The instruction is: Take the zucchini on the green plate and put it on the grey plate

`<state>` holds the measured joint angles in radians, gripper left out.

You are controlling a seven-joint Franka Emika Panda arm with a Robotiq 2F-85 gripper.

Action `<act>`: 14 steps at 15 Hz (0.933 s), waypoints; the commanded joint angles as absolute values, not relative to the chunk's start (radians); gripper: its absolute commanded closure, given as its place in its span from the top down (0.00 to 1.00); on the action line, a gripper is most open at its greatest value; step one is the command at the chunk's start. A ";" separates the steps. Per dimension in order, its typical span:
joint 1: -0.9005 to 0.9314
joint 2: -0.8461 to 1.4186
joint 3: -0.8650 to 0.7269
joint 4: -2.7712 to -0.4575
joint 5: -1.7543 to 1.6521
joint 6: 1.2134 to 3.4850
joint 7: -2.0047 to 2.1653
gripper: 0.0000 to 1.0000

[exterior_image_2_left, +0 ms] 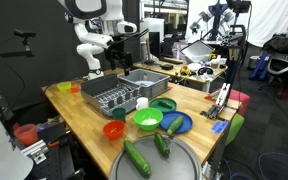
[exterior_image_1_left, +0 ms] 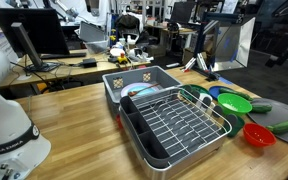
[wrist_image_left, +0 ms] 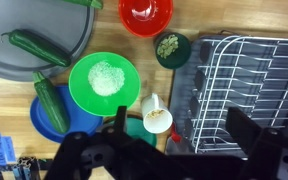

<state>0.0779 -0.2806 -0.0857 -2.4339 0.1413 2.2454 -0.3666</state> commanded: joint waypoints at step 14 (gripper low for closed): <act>0.058 -0.058 -0.098 -2.205 0.252 2.228 -0.356 1.00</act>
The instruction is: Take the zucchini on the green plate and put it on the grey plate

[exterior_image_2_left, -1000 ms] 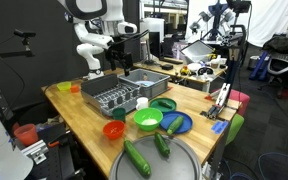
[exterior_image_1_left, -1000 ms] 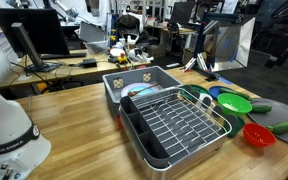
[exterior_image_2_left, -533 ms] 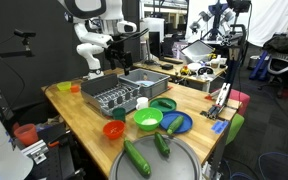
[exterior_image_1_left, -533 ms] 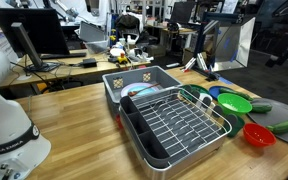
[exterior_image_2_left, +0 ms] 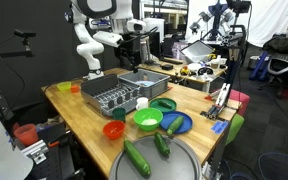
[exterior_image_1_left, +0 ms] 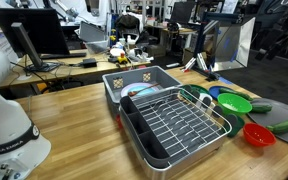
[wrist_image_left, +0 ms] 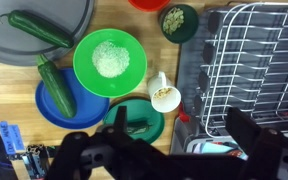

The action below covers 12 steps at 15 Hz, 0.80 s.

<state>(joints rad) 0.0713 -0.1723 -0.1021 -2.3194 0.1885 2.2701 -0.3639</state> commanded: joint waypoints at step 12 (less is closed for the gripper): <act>-0.048 0.307 -0.047 -1.883 0.397 2.269 -0.130 1.00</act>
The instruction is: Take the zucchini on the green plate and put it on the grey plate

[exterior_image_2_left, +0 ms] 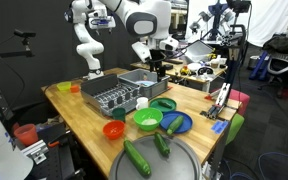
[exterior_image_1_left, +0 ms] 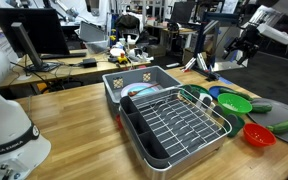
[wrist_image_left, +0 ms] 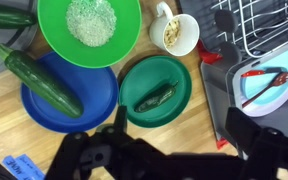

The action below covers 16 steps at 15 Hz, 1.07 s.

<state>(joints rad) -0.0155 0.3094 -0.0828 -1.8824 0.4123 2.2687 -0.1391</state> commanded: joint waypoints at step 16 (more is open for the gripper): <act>-0.068 0.418 0.001 -1.738 0.502 2.223 -0.022 1.00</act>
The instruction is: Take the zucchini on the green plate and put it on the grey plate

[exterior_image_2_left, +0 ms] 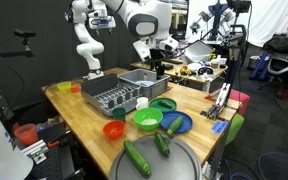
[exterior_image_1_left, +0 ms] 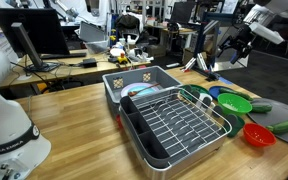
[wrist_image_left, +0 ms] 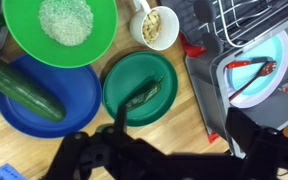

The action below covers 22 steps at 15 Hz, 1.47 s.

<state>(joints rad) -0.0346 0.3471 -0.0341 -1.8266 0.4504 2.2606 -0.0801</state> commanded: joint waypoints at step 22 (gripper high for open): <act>-0.043 0.871 0.024 -1.338 0.489 2.207 0.428 1.00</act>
